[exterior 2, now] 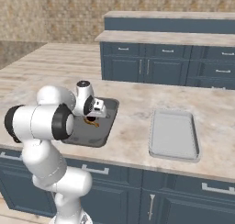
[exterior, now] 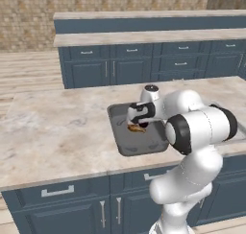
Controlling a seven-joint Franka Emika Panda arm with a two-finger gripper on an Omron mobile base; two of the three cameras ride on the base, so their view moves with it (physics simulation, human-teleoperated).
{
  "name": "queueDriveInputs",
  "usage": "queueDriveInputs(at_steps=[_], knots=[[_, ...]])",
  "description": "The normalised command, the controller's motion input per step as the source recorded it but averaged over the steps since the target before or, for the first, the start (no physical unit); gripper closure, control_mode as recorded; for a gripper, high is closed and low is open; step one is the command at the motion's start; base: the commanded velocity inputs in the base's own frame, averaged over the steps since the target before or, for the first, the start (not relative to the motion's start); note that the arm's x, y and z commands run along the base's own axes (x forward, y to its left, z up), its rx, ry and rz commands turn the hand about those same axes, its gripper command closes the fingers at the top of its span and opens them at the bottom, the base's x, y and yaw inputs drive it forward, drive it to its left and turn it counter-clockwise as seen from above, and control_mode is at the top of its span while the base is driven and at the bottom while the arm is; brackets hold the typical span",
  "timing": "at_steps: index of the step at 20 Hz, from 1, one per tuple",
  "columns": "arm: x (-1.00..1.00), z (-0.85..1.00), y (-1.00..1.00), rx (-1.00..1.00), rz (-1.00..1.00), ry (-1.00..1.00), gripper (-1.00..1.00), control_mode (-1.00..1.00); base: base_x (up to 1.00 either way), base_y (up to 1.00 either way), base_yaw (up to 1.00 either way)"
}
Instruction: Place one eggplant and one chicken drumstick in each tupperware on the nearby counter, to pack two identical lunches.
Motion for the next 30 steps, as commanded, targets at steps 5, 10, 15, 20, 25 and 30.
queueDriveInputs(at_steps=[5,10,15,20,25,30], knots=[[-0.31,0.54,-0.04,0.00,0.00,-0.09,-1.00,-1.00,0.00,0.00,0.00],[-0.27,0.37,0.00,0.00,-0.01,-0.05,-1.00,-1.00,0.00,0.00,0.00],[0.13,0.27,0.00,0.00,-0.02,0.00,-1.00,-1.00,0.00,0.00,0.00],[-0.60,0.83,-0.19,0.00,0.00,-0.01,-1.00,-1.00,0.00,0.00,0.00],[-1.00,0.60,-0.45,0.00,0.00,-0.10,-1.00,-1.00,0.00,0.00,0.00],[-1.00,0.07,-0.30,0.00,0.00,-0.12,-1.00,-1.00,0.00,0.00,0.00]])
